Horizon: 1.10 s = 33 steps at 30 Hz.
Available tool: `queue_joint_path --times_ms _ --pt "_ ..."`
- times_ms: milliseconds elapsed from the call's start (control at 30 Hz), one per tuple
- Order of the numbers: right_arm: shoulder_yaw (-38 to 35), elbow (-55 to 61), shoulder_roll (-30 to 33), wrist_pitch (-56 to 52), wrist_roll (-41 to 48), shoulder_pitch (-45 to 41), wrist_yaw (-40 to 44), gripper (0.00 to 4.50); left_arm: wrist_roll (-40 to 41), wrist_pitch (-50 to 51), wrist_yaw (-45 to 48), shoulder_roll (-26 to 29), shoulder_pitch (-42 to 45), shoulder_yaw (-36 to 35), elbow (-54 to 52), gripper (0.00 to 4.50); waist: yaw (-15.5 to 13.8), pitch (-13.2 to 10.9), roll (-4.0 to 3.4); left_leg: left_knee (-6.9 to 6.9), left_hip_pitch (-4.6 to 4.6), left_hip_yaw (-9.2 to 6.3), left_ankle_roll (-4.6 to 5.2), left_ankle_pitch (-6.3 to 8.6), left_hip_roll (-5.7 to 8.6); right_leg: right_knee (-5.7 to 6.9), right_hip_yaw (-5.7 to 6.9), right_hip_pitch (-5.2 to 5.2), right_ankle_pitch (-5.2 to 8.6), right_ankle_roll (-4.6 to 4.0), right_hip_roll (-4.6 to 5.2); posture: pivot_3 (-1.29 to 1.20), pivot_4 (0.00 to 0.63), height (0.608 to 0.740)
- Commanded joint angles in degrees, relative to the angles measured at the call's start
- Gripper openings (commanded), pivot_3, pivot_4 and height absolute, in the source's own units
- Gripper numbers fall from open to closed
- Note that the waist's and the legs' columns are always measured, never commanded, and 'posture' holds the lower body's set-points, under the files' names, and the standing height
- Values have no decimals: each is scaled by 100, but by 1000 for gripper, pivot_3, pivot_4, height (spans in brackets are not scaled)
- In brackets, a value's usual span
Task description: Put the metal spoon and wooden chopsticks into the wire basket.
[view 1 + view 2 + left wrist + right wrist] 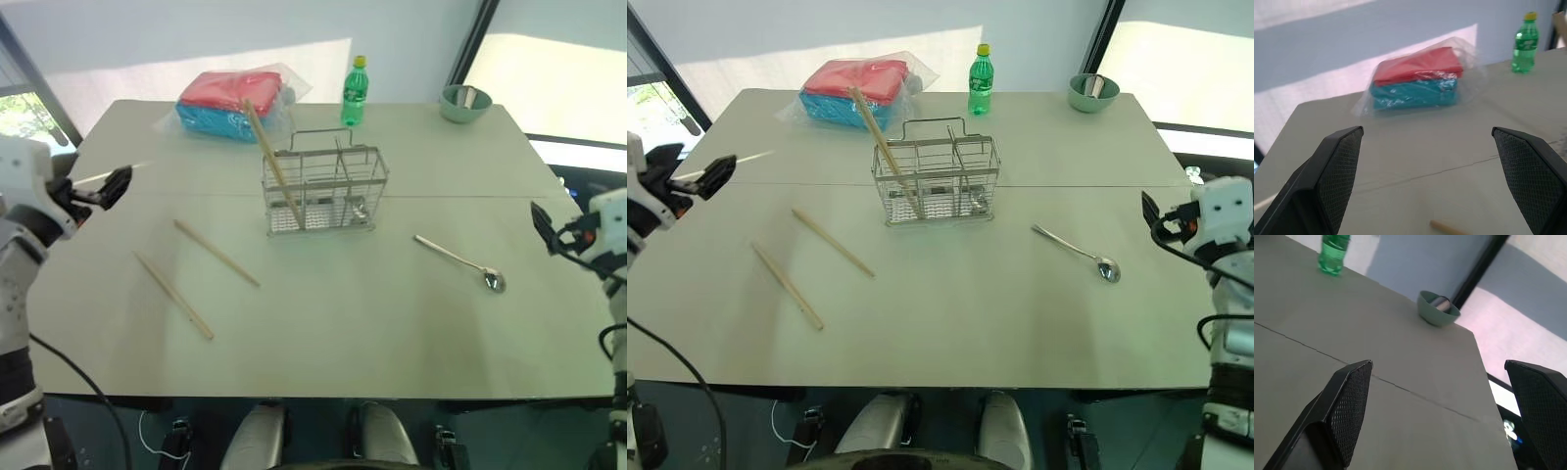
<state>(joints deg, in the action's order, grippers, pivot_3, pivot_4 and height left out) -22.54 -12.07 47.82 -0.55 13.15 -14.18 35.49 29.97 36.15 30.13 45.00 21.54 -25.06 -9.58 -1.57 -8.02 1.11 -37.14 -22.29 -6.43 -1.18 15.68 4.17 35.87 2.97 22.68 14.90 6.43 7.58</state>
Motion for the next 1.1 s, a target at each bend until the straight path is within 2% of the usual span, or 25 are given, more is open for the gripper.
queue_joint_path --times_ms 33,167,267,500,700,867,1100 --pt "277 33 409 -50 304 -287 1077 4500 385 185 556 120 221 444 -544 4439 24 0 1 0 -1 0 0 0 0 -4 1 -1 -1 1 0 0 150 667" --pt "803 -91 876 -85 444 -517 2476 4500 775 335 1523 359 166 1056 -1180 4439 99 -5 -7 1 -10 1 1 1 1 -40 5 -10 -3 1 3 0 150 667" --pt "1397 -259 1240 32 330 -740 3644 4500 1111 411 2331 528 416 1440 -1282 4439 130 -16 -24 4 -9 2 6 4 1 -61 7 -17 -3 0 4 0 150 667" --pt "2379 -1266 1287 446 -381 -1546 4588 4500 1038 442 2744 425 1142 1970 -912 4439 128 -29 -33 2 1 1 6 3 -1 -63 9 -27 -3 -1 1 0 150 667" --pt "3064 -2232 1165 825 -1296 -2180 4539 4500 1057 489 2696 406 1156 1954 -992 4439 135 -31 -35 6 -4 2 4 1 0 -64 8 -19 -13 14 -5 0 150 667" --pt "3419 -3197 696 429 -1862 -2851 4089 4500 1074 536 2496 439 987 1816 -1176 4439 171 -32 -34 9 -4 2 0 0 1 -64 8 -19 -14 15 -4 0 150 667" --pt "3647 -3807 461 -203 -2132 -3263 4328 4500 1279 792 2325 517 899 1586 -1402 4439 199 -35 -37 4 -4 -3 -2 -2 5 -62 9 -24 -14 15 -7 0 150 667"
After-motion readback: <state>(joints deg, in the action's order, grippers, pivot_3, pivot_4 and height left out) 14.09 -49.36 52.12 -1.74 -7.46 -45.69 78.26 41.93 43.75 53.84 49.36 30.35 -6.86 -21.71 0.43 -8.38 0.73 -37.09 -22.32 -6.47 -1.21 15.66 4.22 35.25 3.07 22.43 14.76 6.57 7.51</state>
